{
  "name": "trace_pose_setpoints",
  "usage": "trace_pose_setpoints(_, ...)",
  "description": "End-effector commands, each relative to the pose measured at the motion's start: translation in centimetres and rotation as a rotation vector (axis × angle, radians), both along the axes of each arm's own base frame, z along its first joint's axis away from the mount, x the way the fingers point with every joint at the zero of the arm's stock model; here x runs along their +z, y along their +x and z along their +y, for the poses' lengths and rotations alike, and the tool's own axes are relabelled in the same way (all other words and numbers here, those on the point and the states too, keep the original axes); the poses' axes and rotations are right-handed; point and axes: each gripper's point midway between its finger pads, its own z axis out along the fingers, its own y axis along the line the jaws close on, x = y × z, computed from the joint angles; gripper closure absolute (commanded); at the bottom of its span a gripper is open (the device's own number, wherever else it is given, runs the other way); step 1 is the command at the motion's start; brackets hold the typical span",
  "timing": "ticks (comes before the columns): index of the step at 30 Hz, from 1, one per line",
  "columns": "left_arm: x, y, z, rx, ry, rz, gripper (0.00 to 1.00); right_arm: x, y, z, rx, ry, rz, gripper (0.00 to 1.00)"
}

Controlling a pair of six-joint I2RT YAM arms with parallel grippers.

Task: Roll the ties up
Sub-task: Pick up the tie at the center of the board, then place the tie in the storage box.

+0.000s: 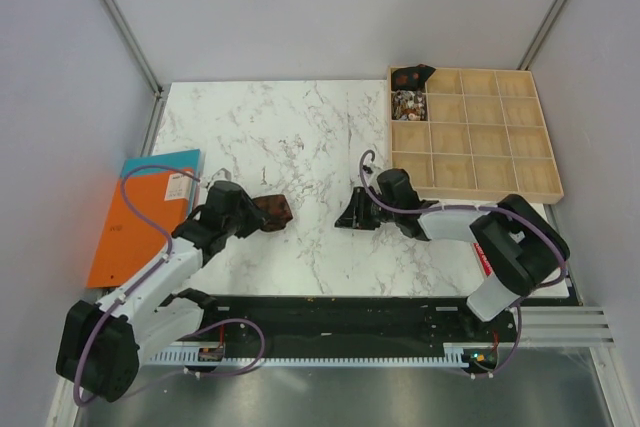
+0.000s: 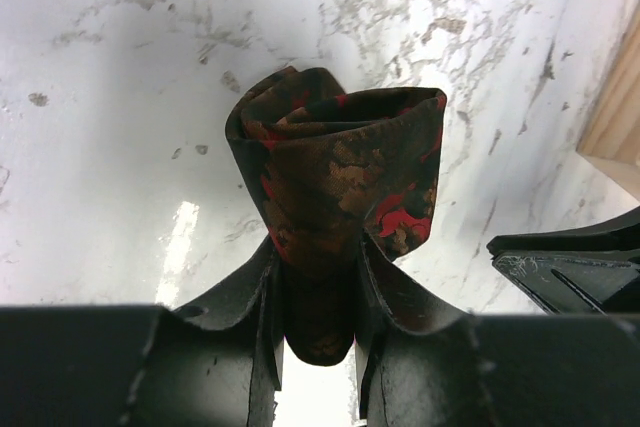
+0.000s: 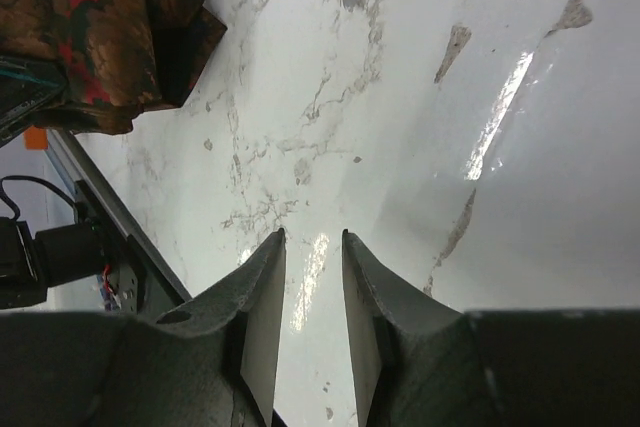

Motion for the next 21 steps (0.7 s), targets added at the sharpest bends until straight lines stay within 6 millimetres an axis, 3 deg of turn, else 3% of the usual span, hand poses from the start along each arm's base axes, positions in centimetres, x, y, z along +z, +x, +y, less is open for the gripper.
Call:
trace_pose_setpoints(1, 3.6, 1.2, -0.8, -0.038, -0.019, -0.071, 0.9, 2.8, 1.7, -1.4, -0.128, 0.032, -0.112, 0.63)
trace_pose_setpoints(2, 4.7, 1.7, -1.1, -0.045, -0.027, -0.09, 0.9, 2.9, 2.3, -2.3, -0.186, 0.013, -0.132, 0.63)
trace_pose_setpoints(3, 5.2, 1.9, -1.4, -0.053, -0.035, -0.095, 0.9, 4.5, 2.5, -2.9, -0.218, 0.029, -0.171, 0.62)
trace_pose_setpoints(5, 7.0, 3.0, -2.0, -0.074, -0.035, -0.132, 0.9, 4.6, 2.2, -4.4, -0.274, -0.003, -0.182, 0.61)
trace_pose_setpoints(6, 7.0, 3.2, -2.7, -0.105, -0.042, -0.122, 0.9, 6.3, 2.7, -5.4, -0.33, 0.0, -0.232, 0.61)
trace_pose_setpoints(7, 7.4, 3.6, -3.0, -0.126, -0.029, -0.132, 0.9, 6.2, 2.5, -6.3, -0.358, -0.034, -0.222, 0.61)
trace_pose_setpoints(8, 8.4, 4.6, -3.5, -0.137, -0.025, -0.149, 0.9, 8.2, 2.7, -7.1, -0.392, -0.016, -0.261, 0.61)
trace_pose_setpoints(9, 8.7, 4.8, -3.9, -0.157, -0.016, -0.154, 0.9, 8.4, 2.7, -8.3, -0.433, -0.053, -0.257, 0.6)
trace_pose_setpoints(10, 10.3, 5.7, -4.5, -0.169, -0.025, -0.187, 0.9, 9.2, 3.0, -9.1, -0.473, -0.068, -0.275, 0.6)
trace_pose_setpoints(11, 10.8, 6.0, -5.1, -0.186, -0.029, -0.196, 0.9, 10.8, 3.2, -10.2, -0.509, -0.066, -0.31, 0.59)
trace_pose_setpoints(12, 10.5, 6.6, -5.7, -0.202, -0.023, -0.182, 0.9, 11.6, 3.4, -11.0, -0.531, -0.099, -0.32, 0.57)
trace_pose_setpoints(13, 12.2, 7.5, -6.5, -0.217, -0.037, -0.219, 0.9, 12.5, 3.5, -11.4, -0.538, -0.107, -0.339, 0.56)
trace_pose_setpoints(15, 11.8, 8.4, -8.2, -0.258, -0.03, -0.201, 0.9, 14.7, 4.0, -12.6, -0.546, -0.154, -0.367, 0.56)
trace_pose_setpoints(16, 13.4, 9.3, -9.2, -0.275, -0.041, -0.232, 0.9, 15.3, 4.4, -13.2, -0.561, -0.174, -0.371, 0.56)
trace_pose_setpoints(21, 15.4, 12.6, -14.2, -0.382, -0.074, -0.265, 0.9, 19.7, 4.8, -14.9, -0.577, -0.202, -0.411, 0.55)
